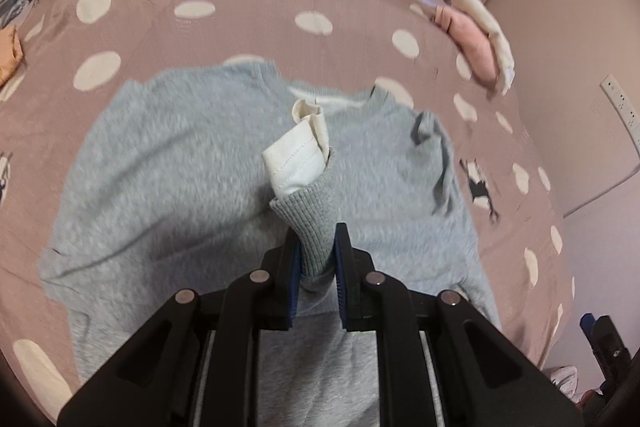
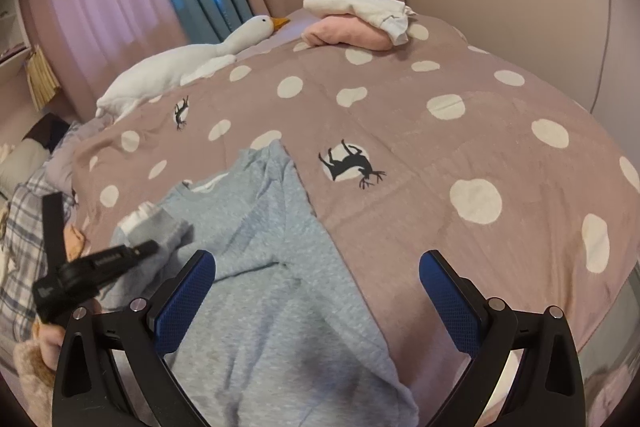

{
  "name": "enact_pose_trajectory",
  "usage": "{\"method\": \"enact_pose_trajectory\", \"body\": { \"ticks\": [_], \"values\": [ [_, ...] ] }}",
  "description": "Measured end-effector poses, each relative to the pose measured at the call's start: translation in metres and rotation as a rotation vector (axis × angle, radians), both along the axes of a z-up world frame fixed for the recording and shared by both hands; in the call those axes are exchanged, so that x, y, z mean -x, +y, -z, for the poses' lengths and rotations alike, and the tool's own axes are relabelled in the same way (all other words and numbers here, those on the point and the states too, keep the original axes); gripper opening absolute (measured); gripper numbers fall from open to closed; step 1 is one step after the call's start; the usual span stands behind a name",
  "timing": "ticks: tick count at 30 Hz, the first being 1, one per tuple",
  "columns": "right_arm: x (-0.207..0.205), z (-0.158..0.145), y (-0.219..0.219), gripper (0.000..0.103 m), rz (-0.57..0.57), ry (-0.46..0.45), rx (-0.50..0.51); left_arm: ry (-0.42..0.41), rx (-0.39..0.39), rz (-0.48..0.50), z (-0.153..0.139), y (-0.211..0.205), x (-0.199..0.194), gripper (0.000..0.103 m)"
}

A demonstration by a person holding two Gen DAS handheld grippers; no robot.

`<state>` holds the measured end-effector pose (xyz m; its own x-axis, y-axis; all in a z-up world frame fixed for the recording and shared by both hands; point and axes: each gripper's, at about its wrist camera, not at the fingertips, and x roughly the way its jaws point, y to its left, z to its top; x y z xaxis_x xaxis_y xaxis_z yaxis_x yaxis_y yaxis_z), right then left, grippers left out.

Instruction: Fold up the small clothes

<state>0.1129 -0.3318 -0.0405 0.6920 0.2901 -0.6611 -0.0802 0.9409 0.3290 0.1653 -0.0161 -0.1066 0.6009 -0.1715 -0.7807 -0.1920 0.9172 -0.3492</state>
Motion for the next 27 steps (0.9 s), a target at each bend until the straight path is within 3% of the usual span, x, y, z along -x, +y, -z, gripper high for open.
{"method": "enact_pose_trajectory", "body": {
  "ticks": [6, 10, 12, 16, 18, 23, 27],
  "values": [
    [-0.002, 0.004, -0.002, 0.101, -0.001, 0.011, -0.004, 0.082, 0.011, 0.019, 0.023, -0.006, -0.005, 0.017],
    [-0.003, 0.006, -0.003, 0.101, -0.001, 0.015, -0.008, 0.081, 0.013, 0.046, 0.023, -0.011, -0.002, 0.022],
    [-0.003, 0.007, -0.003, 0.101, -0.001, 0.017, -0.009, 0.062, 0.046, 0.067, 0.016, -0.012, 0.001, 0.04],
    [-0.004, 0.008, -0.003, 0.101, -0.005, 0.018, -0.009, -0.011, 0.091, 0.1, -0.01, -0.011, 0.013, 0.059],
    [-0.004, 0.007, -0.001, 0.101, -0.011, 0.018, -0.005, -0.066, 0.11, 0.108, -0.028, -0.006, 0.023, 0.074],
    [-0.009, 0.005, 0.01, 0.101, -0.047, 0.014, 0.005, -0.144, 0.109, 0.068, -0.063, 0.02, 0.052, 0.082],
    [-0.015, 0.003, 0.029, 0.101, -0.116, 0.012, 0.01, -0.148, 0.047, -0.051, -0.073, 0.052, 0.078, 0.082]
  ]
}}
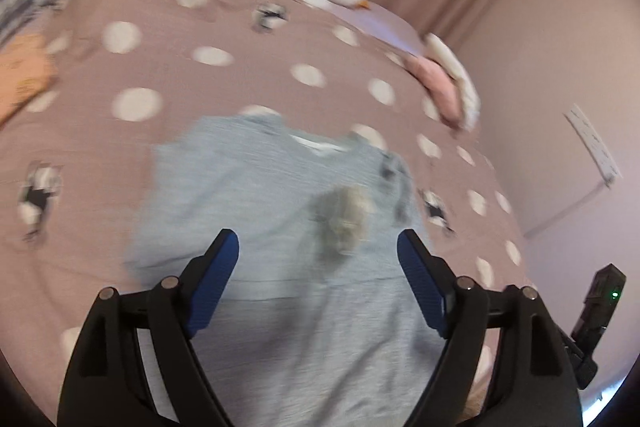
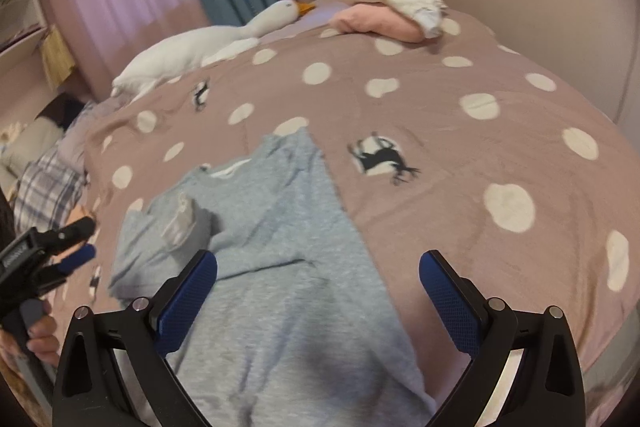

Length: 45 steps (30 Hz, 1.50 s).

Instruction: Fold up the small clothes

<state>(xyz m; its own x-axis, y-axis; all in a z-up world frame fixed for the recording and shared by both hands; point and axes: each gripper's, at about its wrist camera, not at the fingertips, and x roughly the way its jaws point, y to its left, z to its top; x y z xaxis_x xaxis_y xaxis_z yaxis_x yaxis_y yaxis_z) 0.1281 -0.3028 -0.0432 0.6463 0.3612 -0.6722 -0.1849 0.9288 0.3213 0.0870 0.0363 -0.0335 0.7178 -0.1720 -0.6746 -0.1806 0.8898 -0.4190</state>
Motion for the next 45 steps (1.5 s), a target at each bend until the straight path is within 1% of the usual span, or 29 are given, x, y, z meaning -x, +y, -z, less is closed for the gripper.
{"method": "enact_pose_trajectory", "body": {
  "ticks": [4, 6, 10, 12, 14, 16, 18, 21, 23, 25, 30, 31, 33, 37, 41, 45],
  "values": [
    [-0.01, 0.001, 0.025, 0.101, -0.079, 0.013, 0.001, 0.038, -0.04, -0.123, 0.006, 0.033, 0.023, 0.082],
    [-0.016, 0.003, 0.038, 0.101, -0.126, 0.026, -0.007, 0.059, -0.028, -0.175, 0.012, 0.048, 0.035, 0.082],
    [-0.028, 0.009, 0.071, 0.101, -0.215, 0.064, -0.017, 0.1, -0.013, -0.247, 0.025, 0.067, 0.05, 0.082],
    [-0.034, 0.013, 0.091, 0.099, -0.266, 0.083, -0.019, 0.113, -0.011, -0.277, 0.029, 0.075, 0.058, 0.082],
    [-0.04, 0.018, 0.112, 0.092, -0.312, 0.107, 0.001, 0.13, -0.022, -0.299, 0.033, 0.08, 0.065, 0.082],
    [-0.046, 0.023, 0.129, 0.088, -0.335, 0.119, 0.032, 0.143, -0.035, -0.32, 0.036, 0.084, 0.069, 0.082],
    [-0.053, 0.03, 0.145, 0.078, -0.353, 0.134, 0.063, 0.148, -0.031, -0.332, 0.037, 0.087, 0.073, 0.082],
    [-0.063, 0.041, 0.163, 0.071, -0.37, 0.169, 0.094, 0.151, -0.02, -0.347, 0.038, 0.092, 0.078, 0.082],
    [-0.068, 0.048, 0.173, 0.056, -0.374, 0.183, 0.126, 0.15, -0.022, -0.35, 0.039, 0.092, 0.081, 0.082],
    [-0.071, 0.052, 0.179, 0.05, -0.379, 0.187, 0.147, 0.154, -0.023, -0.348, 0.04, 0.092, 0.083, 0.082],
    [-0.078, 0.063, 0.189, 0.024, -0.37, 0.211, 0.199, 0.161, -0.013, -0.346, 0.043, 0.092, 0.084, 0.082],
    [-0.079, 0.063, 0.189, 0.022, -0.368, 0.213, 0.205, 0.161, -0.014, -0.346, 0.043, 0.092, 0.084, 0.082],
    [-0.077, 0.058, 0.187, 0.021, -0.373, 0.193, 0.2, 0.161, -0.013, -0.348, 0.043, 0.092, 0.084, 0.082],
    [-0.071, 0.034, 0.183, 0.019, -0.388, 0.119, 0.203, 0.16, -0.014, -0.348, 0.044, 0.092, 0.083, 0.082],
    [-0.065, -0.006, 0.181, 0.019, -0.399, 0.006, 0.201, 0.156, -0.009, -0.341, 0.044, 0.091, 0.082, 0.082],
    [-0.06, -0.039, 0.185, 0.018, -0.414, -0.089, 0.192, 0.158, -0.004, -0.339, 0.046, 0.091, 0.081, 0.082]
  ]
}}
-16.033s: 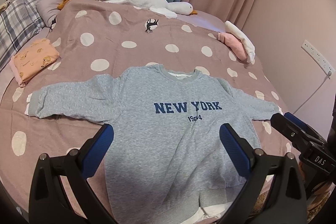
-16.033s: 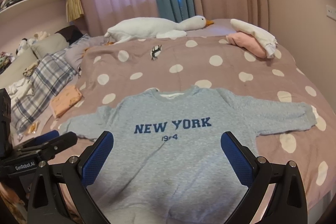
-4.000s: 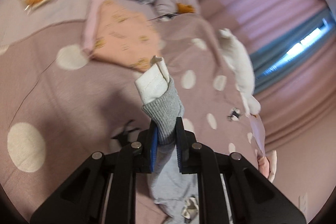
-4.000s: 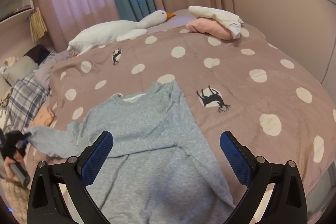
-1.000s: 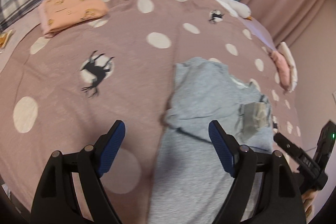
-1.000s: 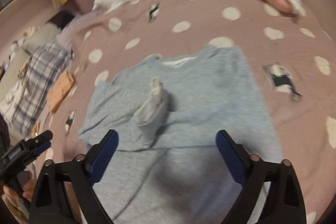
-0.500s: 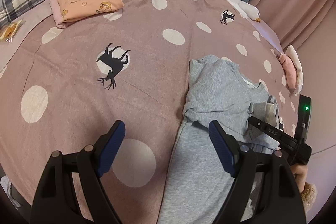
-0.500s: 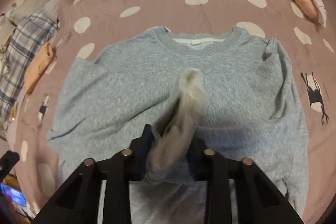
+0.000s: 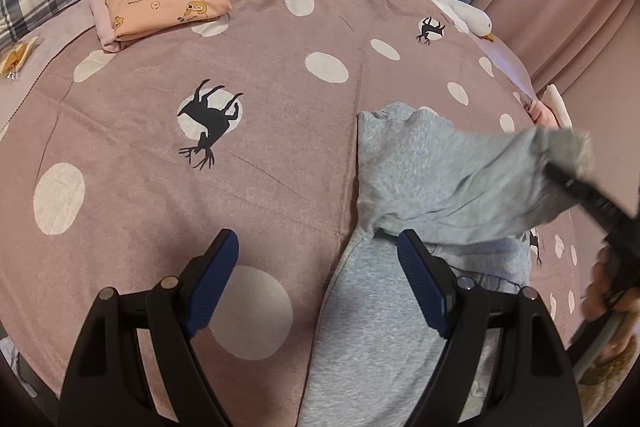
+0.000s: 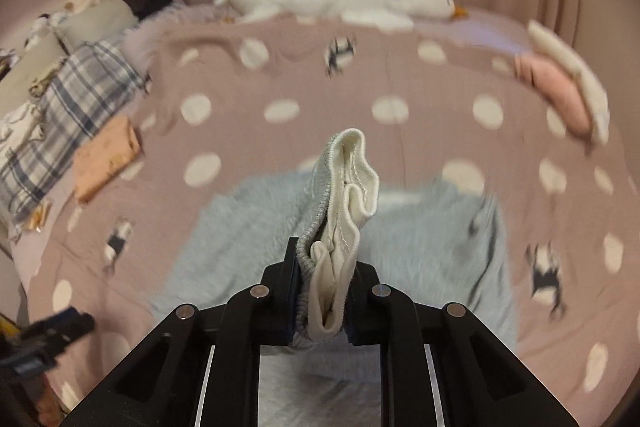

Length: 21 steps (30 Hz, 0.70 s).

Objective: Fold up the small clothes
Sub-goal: 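Lift the held sleeve up off the shirt with the right tool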

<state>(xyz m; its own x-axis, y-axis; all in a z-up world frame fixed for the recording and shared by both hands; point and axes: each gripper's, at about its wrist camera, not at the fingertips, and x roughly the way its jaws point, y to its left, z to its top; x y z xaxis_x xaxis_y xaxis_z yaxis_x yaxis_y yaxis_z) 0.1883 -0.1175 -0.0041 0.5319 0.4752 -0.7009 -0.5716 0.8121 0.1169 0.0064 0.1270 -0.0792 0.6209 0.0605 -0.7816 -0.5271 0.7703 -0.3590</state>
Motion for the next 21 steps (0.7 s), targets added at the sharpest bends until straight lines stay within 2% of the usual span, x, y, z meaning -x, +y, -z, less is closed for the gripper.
{"method": "enact_pose_trajectory", "body": {
  "ticks": [7, 14, 21],
  "values": [
    [0.01, -0.038, 0.015, 0.018, -0.068, -0.093, -0.039, 0.001, 0.004, 0.011, 0.0, -0.002, -0.004, 0.082],
    [0.019, -0.049, 0.017, 0.017, -0.094, -0.133, -0.058, -0.003, -0.01, 0.022, -0.003, -0.008, -0.008, 0.082],
    [0.017, -0.056, 0.012, 0.017, -0.057, -0.167, -0.051, -0.017, -0.019, 0.025, -0.009, -0.01, -0.012, 0.082]
  ]
}}
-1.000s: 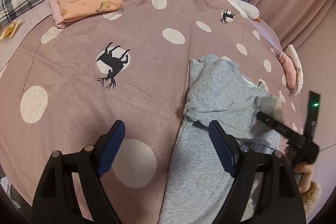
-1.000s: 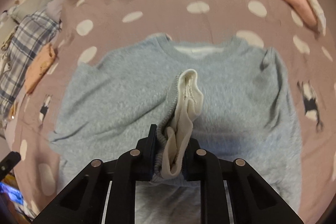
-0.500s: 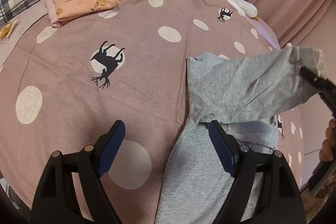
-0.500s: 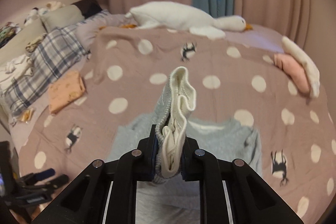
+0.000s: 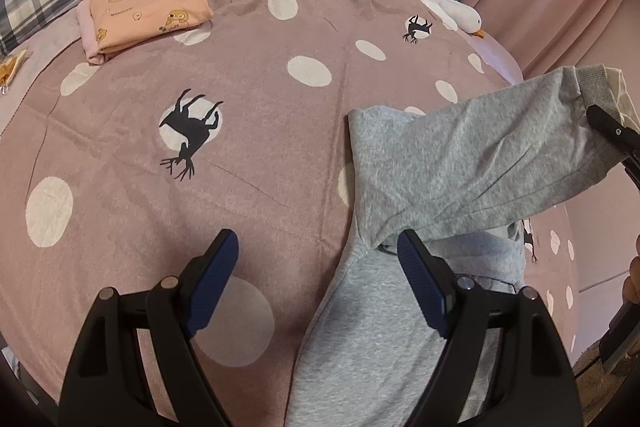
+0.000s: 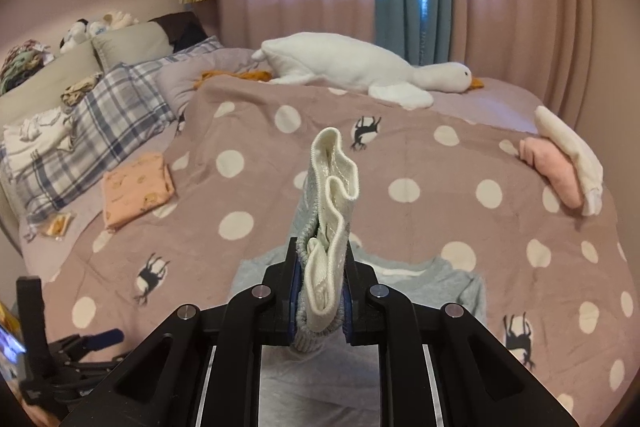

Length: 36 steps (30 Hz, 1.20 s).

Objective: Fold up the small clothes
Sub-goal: 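Lift the held sleeve up off the shirt with the right tool, then lay the held sleeve down along the shirt body toward the hem with the right tool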

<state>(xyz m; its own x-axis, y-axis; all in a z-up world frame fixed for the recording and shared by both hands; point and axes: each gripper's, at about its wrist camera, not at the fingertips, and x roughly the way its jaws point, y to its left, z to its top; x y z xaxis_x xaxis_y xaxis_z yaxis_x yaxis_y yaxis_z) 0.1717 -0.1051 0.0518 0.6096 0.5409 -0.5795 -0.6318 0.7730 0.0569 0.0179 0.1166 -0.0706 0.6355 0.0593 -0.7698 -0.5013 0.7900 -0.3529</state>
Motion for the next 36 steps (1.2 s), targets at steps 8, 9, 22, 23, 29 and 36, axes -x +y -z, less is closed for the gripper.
{"method": "enact_pose_trajectory", "body": {
  "ticks": [8, 9, 22, 23, 29, 36],
  "values": [
    [-0.007, 0.008, -0.009, 0.017, 0.053, 0.014, 0.003, -0.007, -0.022, 0.002, -0.003, 0.0, -0.005, 0.082],
    [-0.008, 0.01, -0.01, 0.017, 0.061, 0.017, 0.008, -0.007, -0.024, 0.004, -0.004, 0.0, -0.006, 0.082],
    [-0.02, 0.032, -0.031, 0.017, 0.119, 0.065, 0.033, -0.003, -0.028, 0.043, -0.005, -0.01, -0.018, 0.082],
    [-0.021, 0.034, -0.033, 0.017, 0.122, 0.077, 0.029, -0.002, -0.024, 0.047, -0.005, -0.011, -0.019, 0.082],
    [-0.026, 0.047, -0.043, 0.017, 0.139, 0.117, 0.021, -0.001, 0.022, 0.091, -0.001, -0.017, -0.034, 0.082],
    [-0.032, 0.062, -0.05, 0.017, 0.165, 0.152, 0.036, -0.02, 0.099, 0.162, 0.008, -0.027, -0.064, 0.079]
  ]
}}
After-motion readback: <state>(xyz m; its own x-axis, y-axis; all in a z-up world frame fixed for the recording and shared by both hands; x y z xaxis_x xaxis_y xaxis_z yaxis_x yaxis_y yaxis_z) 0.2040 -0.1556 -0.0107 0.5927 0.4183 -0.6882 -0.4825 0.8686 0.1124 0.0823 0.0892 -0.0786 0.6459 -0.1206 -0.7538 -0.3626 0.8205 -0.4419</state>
